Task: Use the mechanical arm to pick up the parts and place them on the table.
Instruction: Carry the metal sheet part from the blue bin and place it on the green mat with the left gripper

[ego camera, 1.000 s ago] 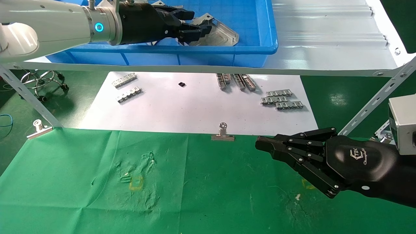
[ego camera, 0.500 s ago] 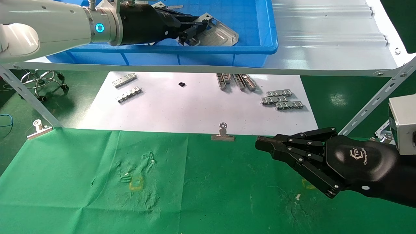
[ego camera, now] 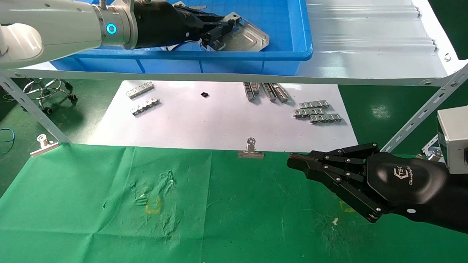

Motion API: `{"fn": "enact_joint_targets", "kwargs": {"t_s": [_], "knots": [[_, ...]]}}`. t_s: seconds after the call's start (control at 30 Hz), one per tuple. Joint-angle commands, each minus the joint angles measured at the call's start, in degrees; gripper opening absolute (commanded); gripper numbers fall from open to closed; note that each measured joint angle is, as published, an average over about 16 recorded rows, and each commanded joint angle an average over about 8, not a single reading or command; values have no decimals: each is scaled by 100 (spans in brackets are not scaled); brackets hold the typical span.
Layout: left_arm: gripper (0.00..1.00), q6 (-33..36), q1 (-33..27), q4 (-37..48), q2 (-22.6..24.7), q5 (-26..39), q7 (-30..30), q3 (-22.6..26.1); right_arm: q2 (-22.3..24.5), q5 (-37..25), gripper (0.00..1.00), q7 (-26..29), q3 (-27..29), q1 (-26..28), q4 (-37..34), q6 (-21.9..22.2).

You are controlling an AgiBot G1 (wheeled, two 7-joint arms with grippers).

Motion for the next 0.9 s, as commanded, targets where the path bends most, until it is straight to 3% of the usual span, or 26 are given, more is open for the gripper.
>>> {"fn": "enact_joint_targets", "kwargs": {"t_s": [0.03, 0.27, 0.43, 0.9], "knots": [[0, -8, -16, 1, -4, -37, 5, 11, 0, 0, 0, 0, 0, 0, 0, 0], [0, 77, -216, 122, -117, -225, 145, -70, 0, 0, 0, 0, 0, 0, 0, 0], [0, 569, -374, 165, -346, -450, 344, -212, 0, 0, 0, 0, 0, 0, 0, 0], [0, 3493, -394, -163, -1425, -962, 1417, -445, 0, 0, 0, 0, 0, 0, 0, 0]]}}
